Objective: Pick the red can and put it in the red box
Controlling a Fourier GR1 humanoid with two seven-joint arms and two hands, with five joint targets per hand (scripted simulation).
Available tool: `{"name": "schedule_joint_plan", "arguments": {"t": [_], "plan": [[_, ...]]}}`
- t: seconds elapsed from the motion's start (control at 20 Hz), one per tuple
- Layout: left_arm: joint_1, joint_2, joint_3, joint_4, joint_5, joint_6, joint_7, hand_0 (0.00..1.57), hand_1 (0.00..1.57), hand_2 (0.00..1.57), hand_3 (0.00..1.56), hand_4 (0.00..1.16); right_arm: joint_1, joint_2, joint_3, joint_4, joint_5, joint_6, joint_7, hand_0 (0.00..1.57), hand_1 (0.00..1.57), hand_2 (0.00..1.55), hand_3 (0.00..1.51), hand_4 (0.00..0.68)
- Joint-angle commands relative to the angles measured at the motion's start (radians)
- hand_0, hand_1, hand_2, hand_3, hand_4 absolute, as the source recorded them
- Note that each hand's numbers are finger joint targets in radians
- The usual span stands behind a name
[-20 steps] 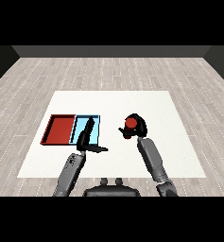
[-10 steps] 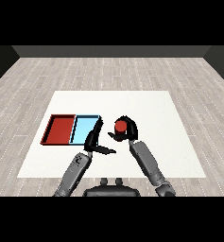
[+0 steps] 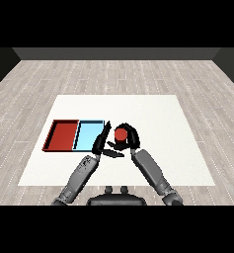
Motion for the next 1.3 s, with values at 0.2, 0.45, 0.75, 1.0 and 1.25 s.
{"name": "schedule_joint_plan", "arguments": {"t": [0.2,0.45,0.75,1.0,1.25], "plan": [[0.035,-0.001,-0.053,0.003,-0.008,0.029,-0.012,0.0,0.0,0.0,0.0,0.0,0.0,0.001,0.071,-0.048,0.006,-0.031,0.009,1.43,1.43,1.44,1.4,0.603],[-0.101,-0.001,-0.068,0.106,0.062,0.063,-0.011,0.0,0.0,0.0,0.0,0.0,-0.037,0.001,0.111,-0.049,-0.033,-0.071,0.029,1.44,1.44,1.43,1.39,0.6],[-0.011,0.0,-0.144,0.022,0.028,0.099,-0.014,0.0,0.0,0.0,0.0,0.0,0.002,0.001,0.214,-0.084,-0.101,-0.161,-0.03,1.45,1.45,1.45,1.4,0.555],[-0.147,0.0,-0.119,0.167,0.029,0.208,0.009,0.77,0.77,0.78,0.0,0.55,-0.039,0.0,0.133,-0.07,-0.086,-0.095,-0.017,1.51,1.51,1.47,1.41,0.512],[-0.152,0.001,-0.141,0.103,0.077,0.227,0.088,1.57,1.57,1.52,1.42,0.9,-0.008,0.0,0.151,-0.077,-0.097,-0.074,-0.027,1.49,1.49,1.45,1.4,0.522]]}}
